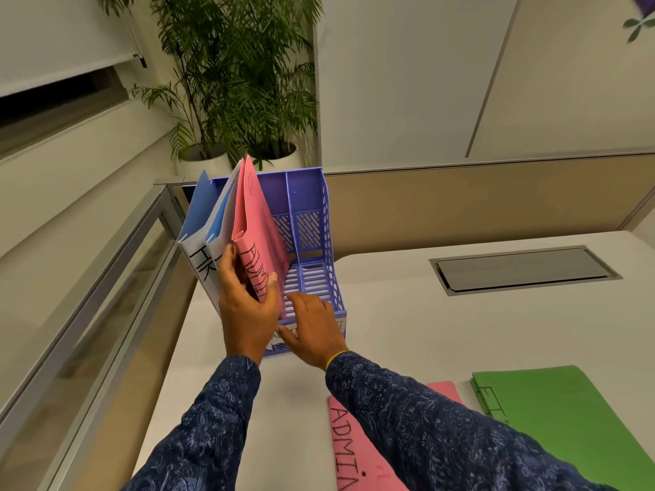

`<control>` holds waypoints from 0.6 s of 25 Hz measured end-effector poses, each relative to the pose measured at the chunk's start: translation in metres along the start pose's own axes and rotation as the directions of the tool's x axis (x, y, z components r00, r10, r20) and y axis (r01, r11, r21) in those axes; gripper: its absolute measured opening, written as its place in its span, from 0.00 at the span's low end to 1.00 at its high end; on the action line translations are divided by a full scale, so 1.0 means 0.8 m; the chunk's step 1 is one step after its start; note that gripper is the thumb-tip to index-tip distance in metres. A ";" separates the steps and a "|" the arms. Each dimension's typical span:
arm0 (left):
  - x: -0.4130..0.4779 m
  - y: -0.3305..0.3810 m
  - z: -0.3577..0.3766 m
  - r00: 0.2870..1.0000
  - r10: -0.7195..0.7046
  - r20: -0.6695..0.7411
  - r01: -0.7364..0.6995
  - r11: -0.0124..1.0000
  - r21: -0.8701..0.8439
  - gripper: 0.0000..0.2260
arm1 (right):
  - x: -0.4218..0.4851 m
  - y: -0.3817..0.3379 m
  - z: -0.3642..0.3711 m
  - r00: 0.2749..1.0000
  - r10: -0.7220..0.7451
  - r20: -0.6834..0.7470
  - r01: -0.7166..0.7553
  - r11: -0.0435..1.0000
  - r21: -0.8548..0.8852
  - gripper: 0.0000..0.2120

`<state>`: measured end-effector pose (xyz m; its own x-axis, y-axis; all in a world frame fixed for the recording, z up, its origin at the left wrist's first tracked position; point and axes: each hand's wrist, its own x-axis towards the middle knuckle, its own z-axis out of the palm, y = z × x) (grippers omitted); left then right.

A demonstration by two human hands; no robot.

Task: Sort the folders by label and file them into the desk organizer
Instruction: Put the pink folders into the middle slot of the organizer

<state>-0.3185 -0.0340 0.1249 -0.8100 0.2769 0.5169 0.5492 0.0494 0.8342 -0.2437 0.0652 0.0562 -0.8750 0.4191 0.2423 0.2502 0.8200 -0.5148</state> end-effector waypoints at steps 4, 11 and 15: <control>-0.071 -0.013 -0.015 0.990 -0.119 0.072 0.112 0.989 0.096 0.34 | -0.049 0.011 -0.015 0.999 0.023 0.029 -0.023 1.000 -0.005 0.31; -0.180 -0.021 -0.034 0.929 -0.269 0.253 0.152 0.903 0.402 0.38 | -0.158 0.038 -0.039 0.992 0.064 0.109 -0.042 0.981 -0.190 0.34; -0.240 -0.026 -0.039 0.835 -0.366 0.411 0.077 0.817 0.571 0.40 | -0.234 0.062 -0.041 0.971 0.159 0.181 -0.110 0.961 -0.253 0.37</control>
<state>-0.1810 -0.1179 0.0139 -0.7926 0.6079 0.0473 0.5041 0.6097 0.6117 -0.0534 0.0404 0.0123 -0.8846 0.4663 0.0045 0.4415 0.8407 -0.3135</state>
